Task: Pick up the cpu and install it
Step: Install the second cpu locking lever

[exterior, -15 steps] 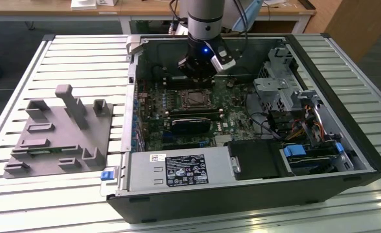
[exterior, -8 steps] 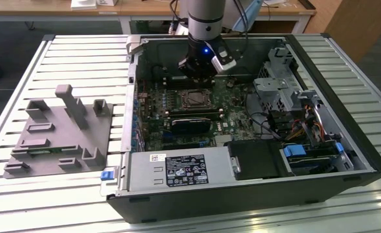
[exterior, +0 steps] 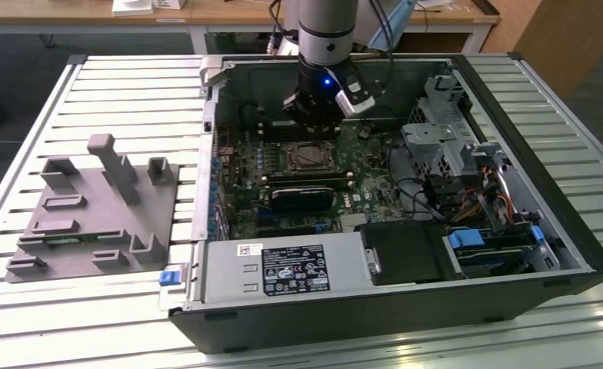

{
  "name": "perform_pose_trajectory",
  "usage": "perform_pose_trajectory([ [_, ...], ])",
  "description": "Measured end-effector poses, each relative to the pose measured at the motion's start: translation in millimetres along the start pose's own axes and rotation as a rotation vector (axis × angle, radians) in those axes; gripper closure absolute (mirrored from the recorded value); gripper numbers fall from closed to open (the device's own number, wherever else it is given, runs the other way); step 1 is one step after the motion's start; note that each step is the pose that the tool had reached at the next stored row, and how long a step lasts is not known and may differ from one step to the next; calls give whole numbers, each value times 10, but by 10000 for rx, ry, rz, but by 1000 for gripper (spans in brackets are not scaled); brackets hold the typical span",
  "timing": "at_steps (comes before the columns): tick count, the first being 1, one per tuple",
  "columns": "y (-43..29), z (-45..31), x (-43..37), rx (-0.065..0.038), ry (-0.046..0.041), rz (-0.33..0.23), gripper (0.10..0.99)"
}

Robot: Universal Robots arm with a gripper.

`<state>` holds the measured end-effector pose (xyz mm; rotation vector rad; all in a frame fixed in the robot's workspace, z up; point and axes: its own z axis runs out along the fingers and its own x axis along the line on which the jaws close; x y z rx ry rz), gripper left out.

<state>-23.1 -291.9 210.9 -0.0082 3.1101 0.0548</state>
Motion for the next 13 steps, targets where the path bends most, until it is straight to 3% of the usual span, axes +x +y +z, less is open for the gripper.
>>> perform_pose_trajectory([
  [4, -1, -32, -1, 0, 0, 0, 980],
  [13, 6, -277, -8, 1, 1, -1, 980],
])
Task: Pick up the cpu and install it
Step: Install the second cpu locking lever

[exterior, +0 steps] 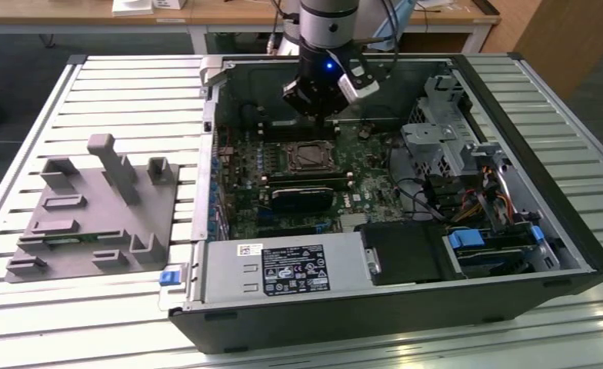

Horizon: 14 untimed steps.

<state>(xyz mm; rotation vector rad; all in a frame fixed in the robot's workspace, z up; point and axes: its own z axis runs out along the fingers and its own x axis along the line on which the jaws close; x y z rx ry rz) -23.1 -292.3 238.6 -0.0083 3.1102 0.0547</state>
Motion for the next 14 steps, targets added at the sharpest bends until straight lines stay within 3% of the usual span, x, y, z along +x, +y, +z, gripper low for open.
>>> perform_pose_trajectory([
  [3, 0, -62, -2, 0, 0, 0, 980],
  [14, -133, -66, -1, 1, 12, 1, 980],
])
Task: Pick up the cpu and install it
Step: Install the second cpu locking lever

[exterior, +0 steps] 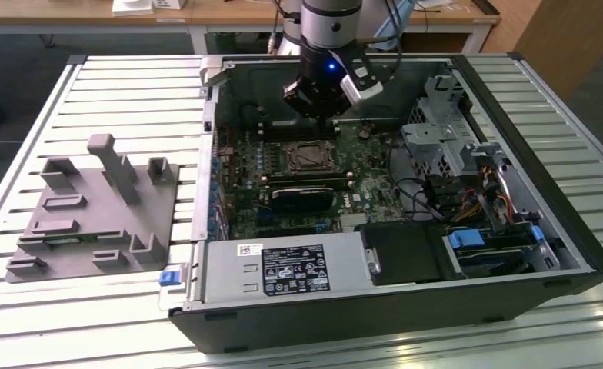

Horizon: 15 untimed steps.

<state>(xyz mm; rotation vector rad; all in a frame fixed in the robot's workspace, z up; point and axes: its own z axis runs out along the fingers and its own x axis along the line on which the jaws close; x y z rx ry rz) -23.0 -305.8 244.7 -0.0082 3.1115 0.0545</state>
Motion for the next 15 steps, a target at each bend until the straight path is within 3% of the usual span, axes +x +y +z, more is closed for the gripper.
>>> perform_pose_trajectory([
  [8, -162, -2, 1, -1, 111, 4, 980],
  [15, -278, -2, 2, -9, 115, 4, 980],
])
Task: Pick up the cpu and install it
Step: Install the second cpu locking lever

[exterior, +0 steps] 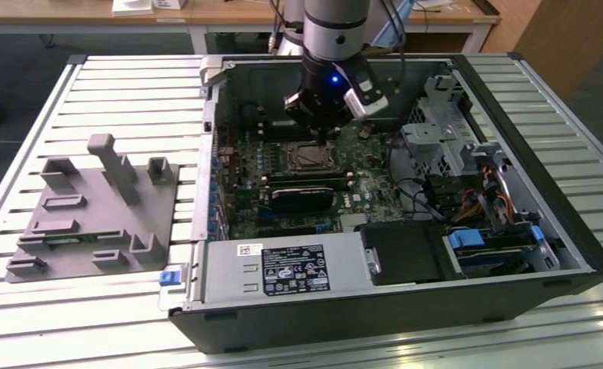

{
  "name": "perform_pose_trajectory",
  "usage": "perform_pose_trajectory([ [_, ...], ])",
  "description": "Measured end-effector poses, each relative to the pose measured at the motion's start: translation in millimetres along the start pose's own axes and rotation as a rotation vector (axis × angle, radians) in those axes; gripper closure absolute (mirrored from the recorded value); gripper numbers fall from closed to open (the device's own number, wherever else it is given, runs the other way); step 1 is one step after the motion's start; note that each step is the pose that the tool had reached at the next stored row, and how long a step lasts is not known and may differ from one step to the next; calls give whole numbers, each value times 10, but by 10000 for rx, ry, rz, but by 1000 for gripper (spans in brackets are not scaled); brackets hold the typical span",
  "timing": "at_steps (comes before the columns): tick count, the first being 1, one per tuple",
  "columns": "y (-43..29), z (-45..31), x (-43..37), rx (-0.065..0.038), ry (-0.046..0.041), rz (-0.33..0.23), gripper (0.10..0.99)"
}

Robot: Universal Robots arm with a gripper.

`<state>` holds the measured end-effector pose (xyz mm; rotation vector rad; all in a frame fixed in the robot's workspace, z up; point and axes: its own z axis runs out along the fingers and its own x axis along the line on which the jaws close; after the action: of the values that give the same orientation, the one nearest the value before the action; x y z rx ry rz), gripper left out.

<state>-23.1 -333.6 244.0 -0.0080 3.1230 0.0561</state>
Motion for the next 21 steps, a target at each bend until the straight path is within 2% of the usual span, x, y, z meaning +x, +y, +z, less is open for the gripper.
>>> perform_pose_trajectory([
  [14, -201, 8, 1, -1, 16, 2, 980],
  [21, -233, 25, 35, 0, 16, 1, 980],
])
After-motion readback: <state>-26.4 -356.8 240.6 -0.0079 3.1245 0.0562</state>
